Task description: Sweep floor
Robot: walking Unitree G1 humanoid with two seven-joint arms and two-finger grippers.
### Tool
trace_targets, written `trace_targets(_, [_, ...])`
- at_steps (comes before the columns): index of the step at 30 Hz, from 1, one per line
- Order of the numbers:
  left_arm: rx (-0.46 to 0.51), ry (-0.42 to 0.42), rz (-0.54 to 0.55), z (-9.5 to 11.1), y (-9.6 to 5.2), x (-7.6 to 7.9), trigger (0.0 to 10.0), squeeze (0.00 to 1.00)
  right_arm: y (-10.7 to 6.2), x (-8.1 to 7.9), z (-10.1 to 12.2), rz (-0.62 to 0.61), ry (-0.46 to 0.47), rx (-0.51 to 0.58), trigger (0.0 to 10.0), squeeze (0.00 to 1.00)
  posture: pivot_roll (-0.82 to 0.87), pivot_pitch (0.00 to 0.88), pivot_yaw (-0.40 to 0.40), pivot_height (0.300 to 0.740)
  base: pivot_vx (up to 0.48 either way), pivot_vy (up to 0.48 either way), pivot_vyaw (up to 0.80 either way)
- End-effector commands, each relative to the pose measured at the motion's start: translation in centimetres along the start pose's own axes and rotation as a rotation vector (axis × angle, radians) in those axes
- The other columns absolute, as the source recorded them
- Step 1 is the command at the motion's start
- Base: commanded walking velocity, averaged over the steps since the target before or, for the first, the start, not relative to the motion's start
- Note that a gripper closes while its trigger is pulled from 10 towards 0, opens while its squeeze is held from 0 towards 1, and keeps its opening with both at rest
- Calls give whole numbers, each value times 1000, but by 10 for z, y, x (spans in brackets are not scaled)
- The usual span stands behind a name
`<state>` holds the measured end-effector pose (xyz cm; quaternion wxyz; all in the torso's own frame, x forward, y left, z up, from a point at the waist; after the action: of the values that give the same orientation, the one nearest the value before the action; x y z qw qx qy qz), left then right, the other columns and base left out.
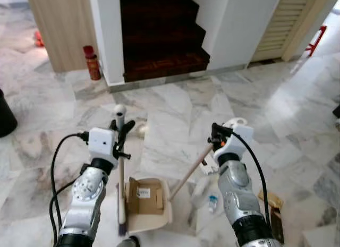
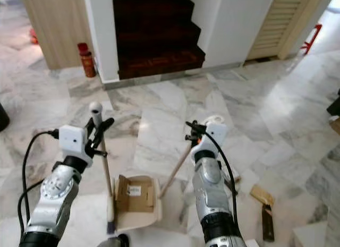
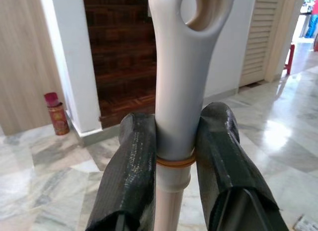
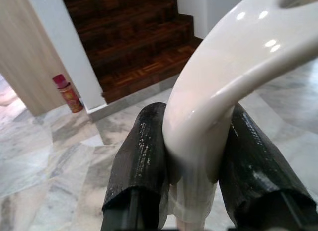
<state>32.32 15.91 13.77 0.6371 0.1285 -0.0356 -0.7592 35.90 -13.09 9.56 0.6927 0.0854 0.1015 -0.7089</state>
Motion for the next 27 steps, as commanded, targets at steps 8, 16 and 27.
trace_targets(8, [33,-5,-11,9,4,4,10000,0,3,-1,11,7,35,34,10000,0,105,84,-103,740,0,268,0])
trace_targets(16, [33,-5,-9,9,3,5,10000,0,3,-1,10,12,34,28,10000,0,103,86,-104,740,0,342,0])
trace_targets(27, [32,-5,-8,9,3,4,10000,0,2,-2,9,18,33,21,10000,0,103,88,-104,740,0,342,0])
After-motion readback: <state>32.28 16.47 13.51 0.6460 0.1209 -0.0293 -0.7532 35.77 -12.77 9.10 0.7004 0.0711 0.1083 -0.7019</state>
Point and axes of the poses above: a point about 5 cm out from each wrist's last joint towards the gripper, its own y axis pointing out of the wrist towards the gripper, its own z axis along the axis of the wrist's last joint, x = y × z, the point moved 3 cm from there along y, pointing out of the wrist towards the gripper, and after that the axes turned 2 degrees about y, right-handed, at the moved point
